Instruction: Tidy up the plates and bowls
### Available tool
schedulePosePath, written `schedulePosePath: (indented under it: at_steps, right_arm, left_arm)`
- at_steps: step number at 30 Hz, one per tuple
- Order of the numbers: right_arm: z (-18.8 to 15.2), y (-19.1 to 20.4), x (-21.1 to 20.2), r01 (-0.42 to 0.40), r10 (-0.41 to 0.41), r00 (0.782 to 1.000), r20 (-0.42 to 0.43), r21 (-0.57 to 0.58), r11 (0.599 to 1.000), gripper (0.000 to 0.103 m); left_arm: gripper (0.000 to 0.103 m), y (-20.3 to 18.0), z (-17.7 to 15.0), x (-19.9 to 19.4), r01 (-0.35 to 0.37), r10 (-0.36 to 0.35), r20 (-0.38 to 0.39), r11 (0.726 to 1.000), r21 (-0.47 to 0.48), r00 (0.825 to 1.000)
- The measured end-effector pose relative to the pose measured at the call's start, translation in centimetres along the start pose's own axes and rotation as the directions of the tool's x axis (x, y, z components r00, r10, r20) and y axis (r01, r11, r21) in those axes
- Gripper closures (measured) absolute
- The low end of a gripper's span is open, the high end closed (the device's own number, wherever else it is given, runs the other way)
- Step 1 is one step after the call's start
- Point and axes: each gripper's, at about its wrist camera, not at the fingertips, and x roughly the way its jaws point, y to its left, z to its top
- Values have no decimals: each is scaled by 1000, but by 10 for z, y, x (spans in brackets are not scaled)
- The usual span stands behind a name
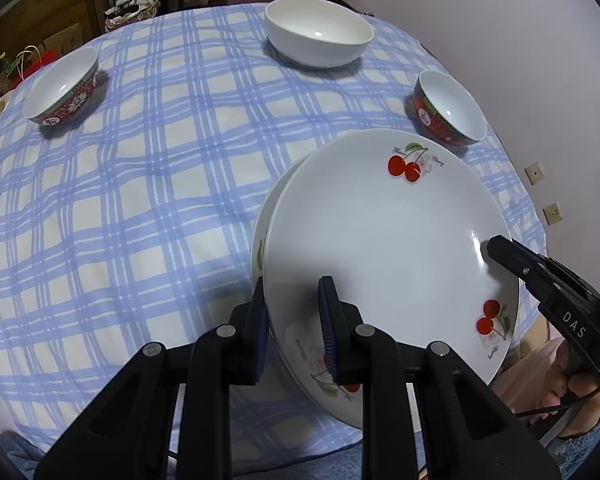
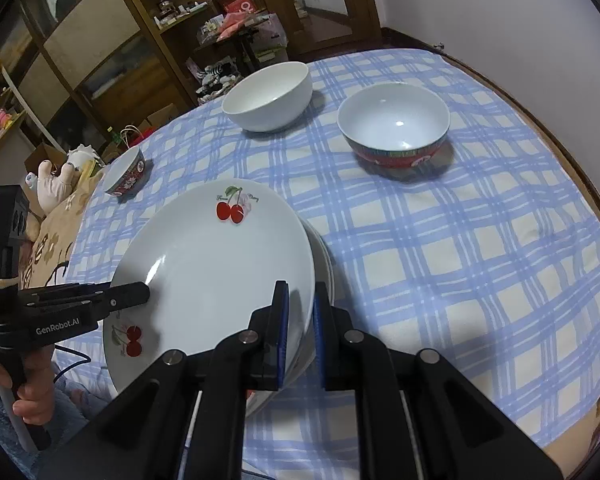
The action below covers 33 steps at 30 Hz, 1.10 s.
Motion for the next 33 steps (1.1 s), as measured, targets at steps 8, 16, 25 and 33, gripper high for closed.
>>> schedulePosePath:
  at_steps: [8, 16, 25, 33]
  right_arm:
    - [-1, -1, 9, -8, 8, 1000, -11, 3, 1000, 90]
    - [-2, -3, 17, -11, 11, 1000, -25, 10, 1000, 90]
    - [-3, -6, 22, -18, 18, 999, -35, 24, 1000, 90]
    - [-3, -11, 27, -39, 41, 998, -45, 47, 998, 90]
  left_arm:
    - [81, 5, 2, 6, -3, 3, -13, 1000, -23, 1000]
    - [81, 6, 4, 10, -8, 8, -25, 1000, -26, 1000]
    - [81, 6, 5, 13, -16, 16, -27, 1000, -18, 1000]
    - [81, 6, 6, 16, -44, 44, -24, 999, 3, 999]
